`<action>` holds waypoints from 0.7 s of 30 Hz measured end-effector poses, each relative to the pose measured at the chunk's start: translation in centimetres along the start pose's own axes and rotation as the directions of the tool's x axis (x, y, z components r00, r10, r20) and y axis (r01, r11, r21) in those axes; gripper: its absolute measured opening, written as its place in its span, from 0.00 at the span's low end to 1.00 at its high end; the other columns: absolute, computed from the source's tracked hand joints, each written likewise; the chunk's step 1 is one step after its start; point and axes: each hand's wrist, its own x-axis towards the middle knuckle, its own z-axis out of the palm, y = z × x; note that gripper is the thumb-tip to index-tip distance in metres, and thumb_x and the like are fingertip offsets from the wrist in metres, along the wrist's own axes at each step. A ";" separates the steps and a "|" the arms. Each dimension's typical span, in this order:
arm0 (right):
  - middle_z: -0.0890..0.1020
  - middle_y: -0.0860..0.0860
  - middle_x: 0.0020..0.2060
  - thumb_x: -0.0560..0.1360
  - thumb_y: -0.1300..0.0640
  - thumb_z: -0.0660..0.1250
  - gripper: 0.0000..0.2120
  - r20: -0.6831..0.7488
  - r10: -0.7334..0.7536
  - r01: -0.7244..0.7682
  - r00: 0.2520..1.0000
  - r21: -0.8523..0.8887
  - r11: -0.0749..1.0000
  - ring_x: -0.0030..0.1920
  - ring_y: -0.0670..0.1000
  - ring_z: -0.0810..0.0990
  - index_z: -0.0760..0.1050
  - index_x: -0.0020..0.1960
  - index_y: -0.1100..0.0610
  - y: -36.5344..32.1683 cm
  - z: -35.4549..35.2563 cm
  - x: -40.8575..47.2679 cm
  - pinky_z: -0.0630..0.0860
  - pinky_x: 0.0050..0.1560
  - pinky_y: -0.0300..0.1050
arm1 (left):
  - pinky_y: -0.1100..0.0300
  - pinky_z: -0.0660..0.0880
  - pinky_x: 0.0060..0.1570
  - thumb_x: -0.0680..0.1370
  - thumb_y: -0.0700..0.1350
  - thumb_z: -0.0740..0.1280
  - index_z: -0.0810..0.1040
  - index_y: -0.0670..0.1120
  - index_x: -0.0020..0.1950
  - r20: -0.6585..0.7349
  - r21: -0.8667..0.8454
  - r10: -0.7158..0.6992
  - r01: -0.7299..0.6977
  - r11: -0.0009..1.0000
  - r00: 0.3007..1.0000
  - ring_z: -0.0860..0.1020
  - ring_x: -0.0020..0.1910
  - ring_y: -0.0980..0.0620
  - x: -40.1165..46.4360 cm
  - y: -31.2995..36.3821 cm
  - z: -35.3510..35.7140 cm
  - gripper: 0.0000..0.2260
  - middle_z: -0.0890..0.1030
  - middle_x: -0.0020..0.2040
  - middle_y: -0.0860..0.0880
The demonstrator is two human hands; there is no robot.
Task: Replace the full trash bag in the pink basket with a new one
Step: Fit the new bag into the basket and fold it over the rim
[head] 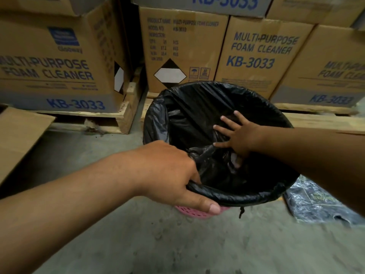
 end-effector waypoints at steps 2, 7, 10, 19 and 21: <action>0.48 0.51 0.80 0.78 0.39 0.58 0.31 -0.119 -0.051 0.060 0.992 0.073 0.996 0.78 0.61 0.43 0.48 0.77 0.36 0.7 -1.0 -0.1 0.43 0.71 0.72 | 0.57 0.72 0.34 0.65 0.82 0.44 0.83 0.58 0.53 0.011 -0.017 -0.018 0.018 1.000 1.000 0.75 0.30 0.55 0.1 0.1 -0.2 0.41 0.76 0.28 0.53; 0.60 0.53 0.77 0.78 0.35 0.52 0.27 -0.478 -0.039 0.093 0.877 0.089 0.992 0.77 0.58 0.54 0.59 0.75 0.39 1.8 -2.2 -0.4 0.55 0.73 0.61 | 0.57 0.74 0.36 0.63 0.83 0.46 0.82 0.59 0.54 0.011 -0.045 -0.034 0.034 0.998 0.999 0.78 0.34 0.57 -0.1 -0.2 -0.3 0.41 0.81 0.34 0.56; 0.37 0.55 0.78 0.68 0.22 0.53 0.47 -0.309 0.070 -0.104 0.949 -0.096 0.990 0.75 0.62 0.29 0.42 0.78 0.43 1.2 -0.4 0.3 0.31 0.69 0.68 | 0.59 0.65 0.31 0.65 0.83 0.46 0.82 0.56 0.47 -0.006 0.008 -0.018 0.019 1.000 1.000 0.75 0.29 0.56 -0.2 0.1 -0.2 0.39 0.77 0.28 0.53; 0.48 0.56 0.80 0.77 0.32 0.50 0.33 -0.533 0.027 -0.078 0.846 -0.074 0.994 0.78 0.60 0.41 0.52 0.78 0.45 3.2 -1.4 -0.3 0.37 0.74 0.65 | 0.56 0.76 0.40 0.61 0.85 0.47 0.83 0.54 0.53 -0.037 0.009 -0.023 0.024 1.000 0.999 0.79 0.35 0.55 0.0 0.0 0.5 0.44 0.81 0.33 0.54; 0.35 0.55 0.78 0.77 0.34 0.51 0.36 -0.471 0.060 -0.170 0.880 -0.193 0.966 0.76 0.62 0.31 0.40 0.79 0.45 3.8 0.0 -0.3 0.32 0.71 0.70 | 0.56 0.76 0.39 0.62 0.84 0.48 0.83 0.53 0.53 -0.030 0.014 -0.023 0.024 1.000 0.999 0.79 0.35 0.55 -0.1 0.1 0.3 0.44 0.80 0.32 0.54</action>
